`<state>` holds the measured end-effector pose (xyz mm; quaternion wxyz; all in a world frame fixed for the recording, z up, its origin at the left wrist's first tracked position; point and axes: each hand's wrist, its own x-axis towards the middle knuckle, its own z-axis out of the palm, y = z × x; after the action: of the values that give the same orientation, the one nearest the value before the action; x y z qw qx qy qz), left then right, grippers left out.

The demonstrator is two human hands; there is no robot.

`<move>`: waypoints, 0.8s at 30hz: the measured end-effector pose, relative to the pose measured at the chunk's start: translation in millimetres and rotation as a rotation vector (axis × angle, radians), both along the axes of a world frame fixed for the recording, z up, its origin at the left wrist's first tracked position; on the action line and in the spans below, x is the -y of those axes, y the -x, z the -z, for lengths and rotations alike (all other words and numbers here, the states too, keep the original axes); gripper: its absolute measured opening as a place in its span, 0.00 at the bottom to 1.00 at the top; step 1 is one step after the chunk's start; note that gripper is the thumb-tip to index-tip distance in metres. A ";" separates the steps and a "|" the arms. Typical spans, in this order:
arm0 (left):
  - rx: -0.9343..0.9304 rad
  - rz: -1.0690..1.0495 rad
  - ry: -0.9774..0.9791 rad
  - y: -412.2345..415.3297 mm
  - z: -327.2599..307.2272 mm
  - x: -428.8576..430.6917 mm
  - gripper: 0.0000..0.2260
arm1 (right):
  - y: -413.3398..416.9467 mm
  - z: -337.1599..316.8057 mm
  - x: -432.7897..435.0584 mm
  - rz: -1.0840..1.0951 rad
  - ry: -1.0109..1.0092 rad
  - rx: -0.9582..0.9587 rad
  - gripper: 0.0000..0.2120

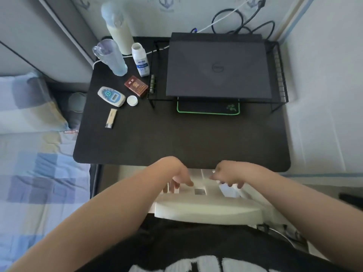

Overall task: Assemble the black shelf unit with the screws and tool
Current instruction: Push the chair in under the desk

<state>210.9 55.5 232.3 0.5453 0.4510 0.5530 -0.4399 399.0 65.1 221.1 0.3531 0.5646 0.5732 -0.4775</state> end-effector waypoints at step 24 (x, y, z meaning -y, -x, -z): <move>0.406 0.152 -1.194 82.3 -54.1 14.1 0.28 | 57.3 -107.2 74.4 0.173 -0.998 -0.136 0.29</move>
<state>128.5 41.4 286.4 0.2608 0.7899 0.5550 0.0011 341.7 -9.4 328.4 -0.0382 0.6774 0.7043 -0.2088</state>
